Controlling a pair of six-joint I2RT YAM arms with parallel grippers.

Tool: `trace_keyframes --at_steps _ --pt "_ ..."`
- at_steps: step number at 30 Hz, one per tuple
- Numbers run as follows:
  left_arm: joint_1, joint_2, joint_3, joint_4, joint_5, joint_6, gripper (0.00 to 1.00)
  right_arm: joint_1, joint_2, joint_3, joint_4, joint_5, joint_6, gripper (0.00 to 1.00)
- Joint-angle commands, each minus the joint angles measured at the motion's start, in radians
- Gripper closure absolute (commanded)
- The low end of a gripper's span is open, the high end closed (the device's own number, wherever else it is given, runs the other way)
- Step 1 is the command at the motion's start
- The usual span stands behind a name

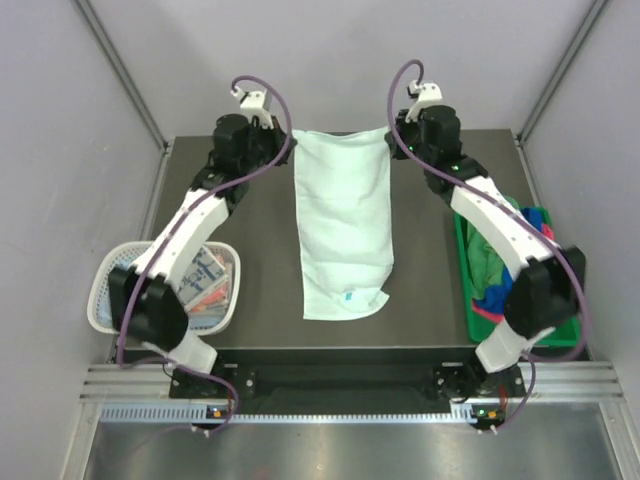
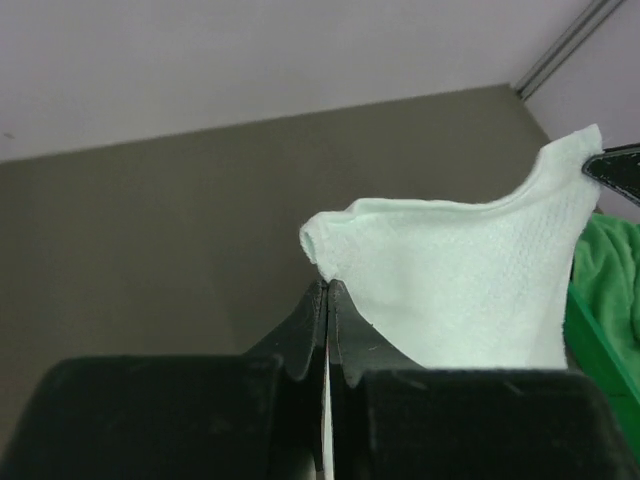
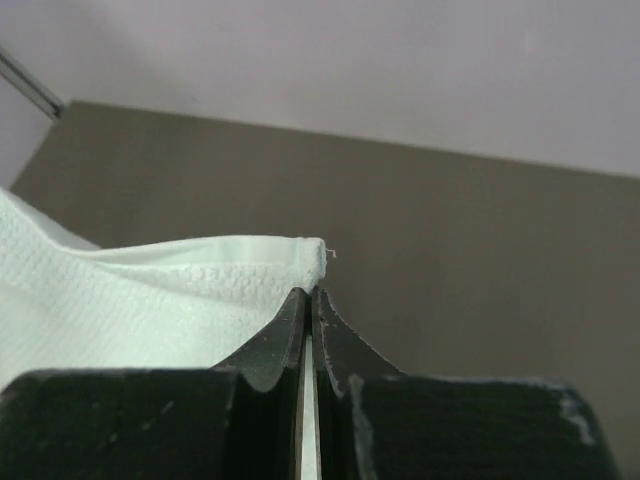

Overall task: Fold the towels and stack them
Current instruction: Flatten out the crumpled towel, then fold the towel

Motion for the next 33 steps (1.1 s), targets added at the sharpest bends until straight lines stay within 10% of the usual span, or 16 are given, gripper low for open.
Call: trace_keyframes --at_steps 1,13,33 --pt "0.052 0.167 0.035 0.246 0.113 -0.093 1.00 -0.089 0.145 0.067 0.161 -0.143 0.097 1.00" --pt "0.141 0.561 0.271 0.329 0.271 -0.167 1.00 -0.162 0.457 0.214 0.281 -0.215 0.175 1.00" --pt "0.047 0.209 -0.486 0.634 0.168 -0.311 1.00 -0.102 0.072 -0.564 0.470 -0.209 0.341 1.00"
